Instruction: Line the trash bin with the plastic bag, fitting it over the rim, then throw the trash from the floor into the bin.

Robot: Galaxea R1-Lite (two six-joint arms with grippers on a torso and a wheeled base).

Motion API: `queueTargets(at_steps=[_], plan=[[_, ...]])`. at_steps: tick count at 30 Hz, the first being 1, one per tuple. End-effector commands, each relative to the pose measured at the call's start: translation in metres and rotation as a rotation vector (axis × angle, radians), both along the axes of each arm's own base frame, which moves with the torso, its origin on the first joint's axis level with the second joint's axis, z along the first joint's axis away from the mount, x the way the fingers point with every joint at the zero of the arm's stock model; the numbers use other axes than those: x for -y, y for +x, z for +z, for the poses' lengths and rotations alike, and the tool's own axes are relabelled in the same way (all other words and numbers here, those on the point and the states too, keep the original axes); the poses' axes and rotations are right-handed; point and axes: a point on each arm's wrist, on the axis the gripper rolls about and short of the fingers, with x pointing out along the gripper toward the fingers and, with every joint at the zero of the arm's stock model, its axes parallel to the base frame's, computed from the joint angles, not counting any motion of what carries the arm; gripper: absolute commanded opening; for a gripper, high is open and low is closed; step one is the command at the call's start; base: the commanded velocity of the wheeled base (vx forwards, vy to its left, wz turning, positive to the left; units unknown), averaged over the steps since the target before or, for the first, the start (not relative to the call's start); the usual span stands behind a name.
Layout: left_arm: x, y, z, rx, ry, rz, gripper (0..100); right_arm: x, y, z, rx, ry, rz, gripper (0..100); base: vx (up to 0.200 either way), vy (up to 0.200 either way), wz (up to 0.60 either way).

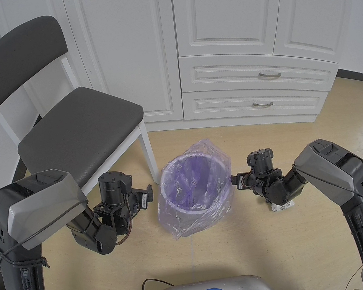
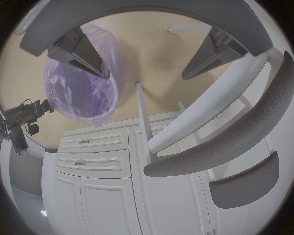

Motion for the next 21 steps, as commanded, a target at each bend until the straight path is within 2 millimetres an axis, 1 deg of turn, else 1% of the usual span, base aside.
queueTargets(at_steps=[1,6,7,10,11,12,13,14,15,17,19,20,21], plan=[[0.000,0.000,0.000,-0.001,0.000,0.000,100,0.002,0.009,-0.009,0.009,0.029,-0.021,100,0.000,0.000,0.00],[0.000,0.000,0.000,0.001,-0.001,0.000,100,0.009,0.011,-0.005,0.017,0.031,-0.041,100,0.000,0.000,0.00],[0.000,-0.001,0.000,-0.001,0.000,-0.001,100,0.010,0.011,0.001,0.025,0.029,-0.045,100,0.000,0.000,0.00],[0.002,-0.001,0.001,0.002,-0.001,-0.004,100,0.015,0.002,0.028,0.032,0.005,-0.070,100,0.000,0.000,0.00],[0.002,-0.001,0.001,0.004,-0.002,-0.004,100,0.015,-0.003,0.039,0.031,-0.004,-0.072,100,0.000,0.000,0.00],[0.001,0.000,0.001,0.005,-0.001,-0.003,100,0.014,-0.005,0.045,0.033,-0.008,-0.073,100,0.000,0.000,0.00],[0.001,0.000,0.004,0.012,-0.005,-0.001,100,0.012,-0.012,0.060,0.043,-0.015,-0.081,100,0.000,0.000,0.00],[0.001,0.000,0.008,0.022,-0.009,0.000,100,0.007,-0.019,0.074,0.061,-0.014,-0.079,100,0.000,0.000,0.00],[0.001,0.000,0.009,0.025,-0.010,0.000,100,0.004,-0.021,0.077,0.064,-0.013,-0.072,100,0.000,0.000,0.00],[0.001,-0.001,0.014,0.033,-0.014,-0.001,100,-0.007,-0.033,0.086,0.072,-0.016,-0.059,100,0.000,0.000,0.00],[0.000,-0.002,0.017,0.039,-0.016,-0.001,100,-0.018,-0.041,0.090,0.075,-0.020,-0.050,100,0.000,0.000,0.00],[0.000,-0.003,0.021,0.048,-0.020,-0.001,100,-0.031,-0.049,0.090,0.075,-0.028,-0.039,100,0.000,0.000,0.00],[0.001,-0.003,0.023,0.052,-0.022,-0.003,100,-0.038,-0.053,0.090,0.077,-0.032,-0.037,100,0.000,0.000,0.00]])
